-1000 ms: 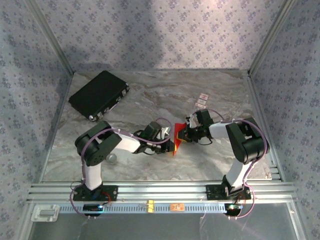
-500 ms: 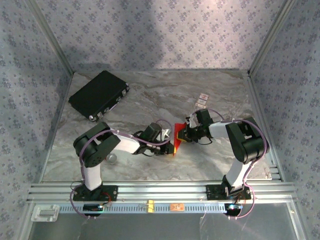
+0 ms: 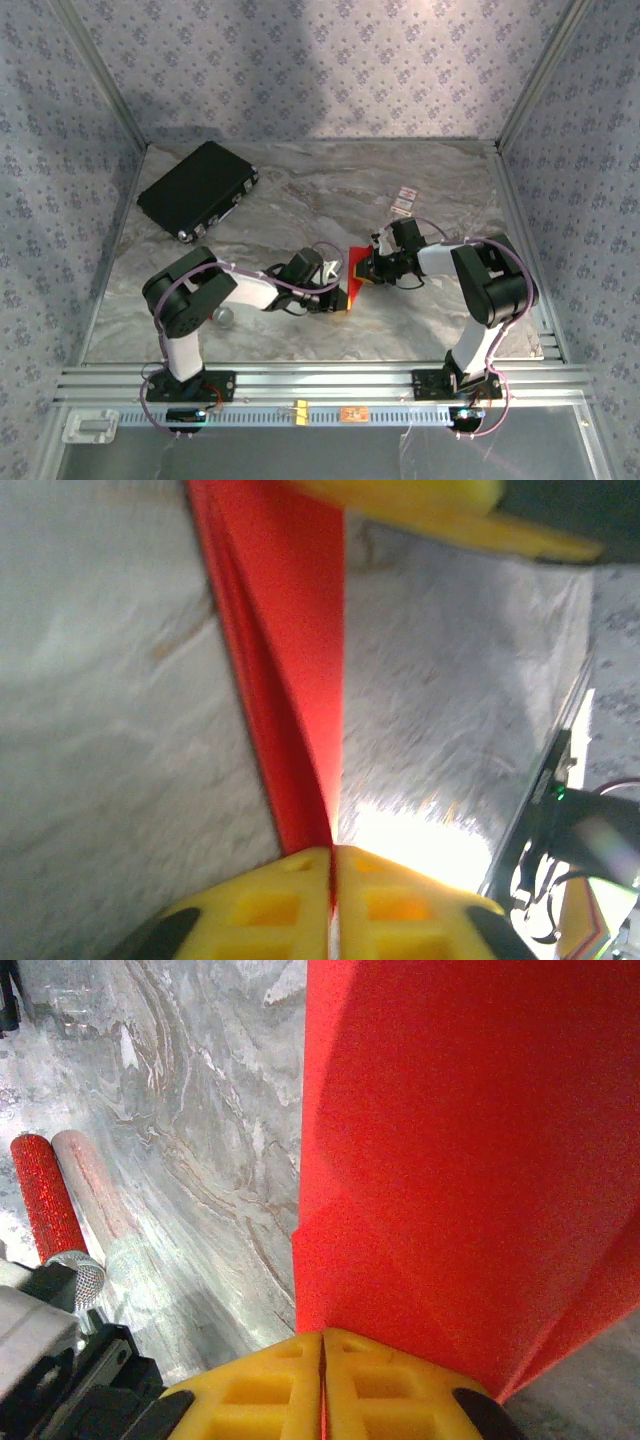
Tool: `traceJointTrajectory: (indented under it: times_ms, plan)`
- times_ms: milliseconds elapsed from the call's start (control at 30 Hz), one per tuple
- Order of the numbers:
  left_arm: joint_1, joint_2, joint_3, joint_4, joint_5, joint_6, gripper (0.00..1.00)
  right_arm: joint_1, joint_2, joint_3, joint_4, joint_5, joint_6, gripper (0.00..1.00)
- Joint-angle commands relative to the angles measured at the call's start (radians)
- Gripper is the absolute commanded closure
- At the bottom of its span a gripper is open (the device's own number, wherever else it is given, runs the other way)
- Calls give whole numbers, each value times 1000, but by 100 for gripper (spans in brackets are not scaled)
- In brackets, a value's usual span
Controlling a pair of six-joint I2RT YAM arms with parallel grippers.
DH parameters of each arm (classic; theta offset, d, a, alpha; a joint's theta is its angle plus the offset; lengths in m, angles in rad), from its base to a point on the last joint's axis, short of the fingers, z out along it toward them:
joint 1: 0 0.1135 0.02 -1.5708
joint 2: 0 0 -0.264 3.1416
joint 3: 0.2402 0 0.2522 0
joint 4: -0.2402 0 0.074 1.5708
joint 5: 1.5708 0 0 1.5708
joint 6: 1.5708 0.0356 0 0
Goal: Fold a paper plane with a square sheet of paper (pick it up from the middle)
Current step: Fold the wing for the fifth time at the center of the table.
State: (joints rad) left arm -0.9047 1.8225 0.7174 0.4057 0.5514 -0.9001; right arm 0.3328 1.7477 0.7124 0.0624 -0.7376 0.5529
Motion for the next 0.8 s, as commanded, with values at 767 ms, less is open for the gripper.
traceJointTrajectory:
  times_ms: [767]
  plan:
    - [-31,-16,-60,-272,1,42,100,18,66,-12,-62,145,4,90]
